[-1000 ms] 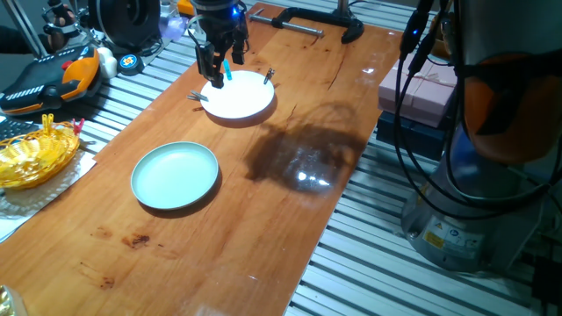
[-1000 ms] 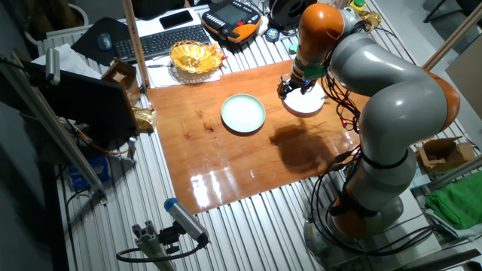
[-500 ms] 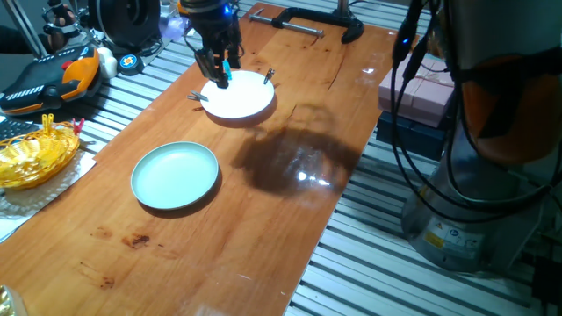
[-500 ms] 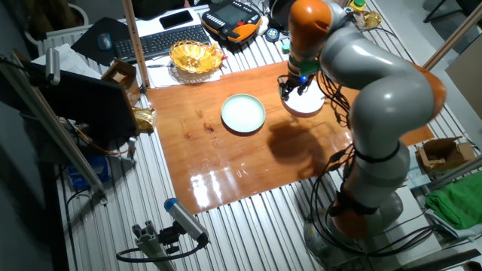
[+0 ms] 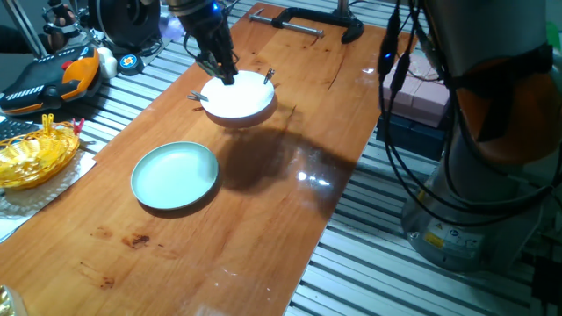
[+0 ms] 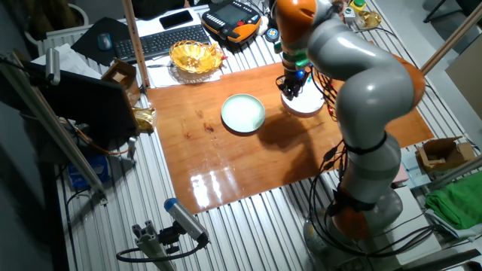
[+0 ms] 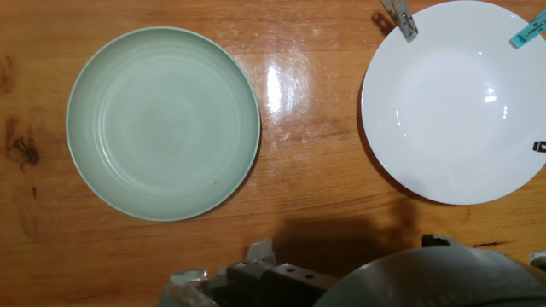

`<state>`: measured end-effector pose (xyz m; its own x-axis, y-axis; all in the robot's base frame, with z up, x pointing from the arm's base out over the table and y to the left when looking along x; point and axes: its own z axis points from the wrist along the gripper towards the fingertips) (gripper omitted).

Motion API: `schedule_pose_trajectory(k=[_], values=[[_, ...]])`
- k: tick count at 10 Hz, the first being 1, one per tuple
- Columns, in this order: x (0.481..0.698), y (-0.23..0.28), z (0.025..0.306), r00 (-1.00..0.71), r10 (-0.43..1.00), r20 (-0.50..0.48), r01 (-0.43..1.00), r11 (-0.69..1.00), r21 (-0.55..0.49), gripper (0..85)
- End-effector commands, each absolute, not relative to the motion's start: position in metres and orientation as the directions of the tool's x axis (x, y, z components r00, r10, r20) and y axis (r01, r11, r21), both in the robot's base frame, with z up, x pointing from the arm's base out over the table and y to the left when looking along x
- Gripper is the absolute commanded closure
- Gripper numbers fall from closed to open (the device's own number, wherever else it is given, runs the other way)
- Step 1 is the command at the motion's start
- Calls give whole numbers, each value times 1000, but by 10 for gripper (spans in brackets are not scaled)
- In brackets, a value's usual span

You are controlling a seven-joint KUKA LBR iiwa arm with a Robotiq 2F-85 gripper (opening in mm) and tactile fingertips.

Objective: Use a clamp

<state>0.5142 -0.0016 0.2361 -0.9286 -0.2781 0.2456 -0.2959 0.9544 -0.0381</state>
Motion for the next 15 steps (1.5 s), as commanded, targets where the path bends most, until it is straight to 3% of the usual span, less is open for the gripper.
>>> schedule_pose_trajectory(k=[1, 3, 5, 15], values=[[514, -6, 237, -937, -266, 227, -274, 962, -5, 840], [514, -9, 238, -941, -261, 218, -262, 965, 22, 840], [514, -3, 237, -930, -277, 243, -292, 956, -29, 840], [514, -1, 236, -921, -296, 254, -316, 948, -41, 840]])
